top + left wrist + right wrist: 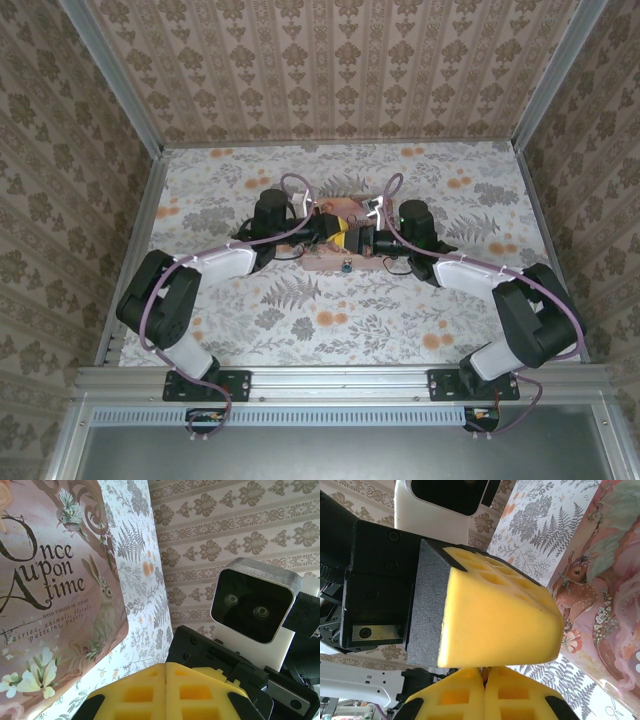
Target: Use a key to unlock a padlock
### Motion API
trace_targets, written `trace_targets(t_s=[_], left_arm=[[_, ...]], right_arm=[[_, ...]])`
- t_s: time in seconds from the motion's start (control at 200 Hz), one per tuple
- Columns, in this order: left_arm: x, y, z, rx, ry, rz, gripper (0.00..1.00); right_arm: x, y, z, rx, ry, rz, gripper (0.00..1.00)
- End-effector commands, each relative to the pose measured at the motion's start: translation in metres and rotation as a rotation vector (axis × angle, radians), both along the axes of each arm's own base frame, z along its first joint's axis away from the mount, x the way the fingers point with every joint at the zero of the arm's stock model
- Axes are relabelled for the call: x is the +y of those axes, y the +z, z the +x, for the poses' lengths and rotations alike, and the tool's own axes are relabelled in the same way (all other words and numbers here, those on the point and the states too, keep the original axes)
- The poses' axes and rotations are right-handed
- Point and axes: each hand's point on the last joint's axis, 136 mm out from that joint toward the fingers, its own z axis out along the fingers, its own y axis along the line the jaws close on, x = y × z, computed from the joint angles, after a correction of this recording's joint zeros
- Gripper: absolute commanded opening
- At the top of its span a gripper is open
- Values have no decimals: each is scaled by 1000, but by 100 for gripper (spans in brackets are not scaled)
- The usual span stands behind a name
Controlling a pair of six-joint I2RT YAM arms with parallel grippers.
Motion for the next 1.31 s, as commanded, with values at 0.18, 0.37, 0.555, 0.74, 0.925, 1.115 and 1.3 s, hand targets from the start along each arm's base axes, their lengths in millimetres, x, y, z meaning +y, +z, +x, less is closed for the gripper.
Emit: trace_targets(t_s=[0.18,0.37,0.555,0.74,0.925,1.115,1.3], left_arm=[[16,10,23,-37,87,-7,0],[29,24,34,-102,118,-10,0],[31,38,35,-205,118,6,0],[31,58,35,-305,138,-18,0],[30,69,39,-337,208,-67,0],[38,78,44,-350,294,-147,0],[41,82,47,-361,334,-180,0]], right_arm=[[-32,-1,7,-22,-120,32,45],[-53,11,5,-49,-221,64,50],[-55,29,12,-80,-281,117,51],[-42,43,22,-83,-345,211,50],[-26,44,35,-44,-394,327,48],[-15,47,44,-10,-425,434,46],[-3,50,44,-4,-425,453,44]])
